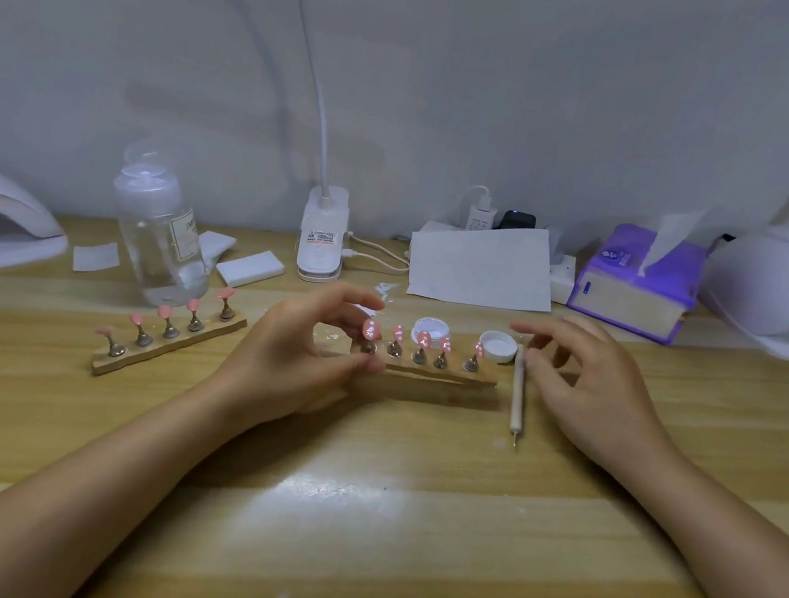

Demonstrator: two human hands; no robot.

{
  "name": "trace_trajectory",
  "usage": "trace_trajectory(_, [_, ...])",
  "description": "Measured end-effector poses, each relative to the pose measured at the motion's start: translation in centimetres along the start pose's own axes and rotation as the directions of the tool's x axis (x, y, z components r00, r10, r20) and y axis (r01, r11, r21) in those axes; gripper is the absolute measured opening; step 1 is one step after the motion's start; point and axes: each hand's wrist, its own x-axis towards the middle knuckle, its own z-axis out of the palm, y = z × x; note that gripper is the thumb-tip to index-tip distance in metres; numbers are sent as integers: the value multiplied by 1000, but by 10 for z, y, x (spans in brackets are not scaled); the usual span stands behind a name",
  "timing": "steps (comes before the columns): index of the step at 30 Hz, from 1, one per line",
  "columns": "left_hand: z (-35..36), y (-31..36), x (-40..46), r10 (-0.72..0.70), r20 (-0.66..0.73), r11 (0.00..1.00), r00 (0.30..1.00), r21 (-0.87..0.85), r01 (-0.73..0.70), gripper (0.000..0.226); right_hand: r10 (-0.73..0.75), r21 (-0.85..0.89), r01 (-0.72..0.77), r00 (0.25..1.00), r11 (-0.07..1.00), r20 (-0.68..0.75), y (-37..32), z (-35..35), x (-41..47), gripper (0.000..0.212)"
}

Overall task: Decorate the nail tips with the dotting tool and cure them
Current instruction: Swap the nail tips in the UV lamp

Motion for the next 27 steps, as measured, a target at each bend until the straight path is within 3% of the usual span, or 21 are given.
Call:
trace_trajectory(7, [1,1,-1,-34,-10,999,999,5,34,43,-177,17,176,976,984,130,-11,-4,0,31])
trace_trajectory(13, [5,15,-3,68,-87,996,994,56,-63,44,-109,9,111,953,994,282,-18,-20,13,29])
trace_trajectory(16, [8,33,-2,218,-156,972,964,120,-200,41,-151,-40,176,923,984,353,-24,-41,23,23])
trace_trajectory(18, [8,47,1,293,-209,954,933,127,-271,40,-197,-63,233,915,970,352,-27,-60,29,21])
trace_trajectory(22, [12,68,8,280,-255,960,926,47,-277,35,-260,-49,293,905,955,338,-28,-97,35,23])
trace_trajectory(27, [23,85,26,230,-176,973,957,6,-232,38,-216,-86,249,935,965,281,-13,-137,42,29])
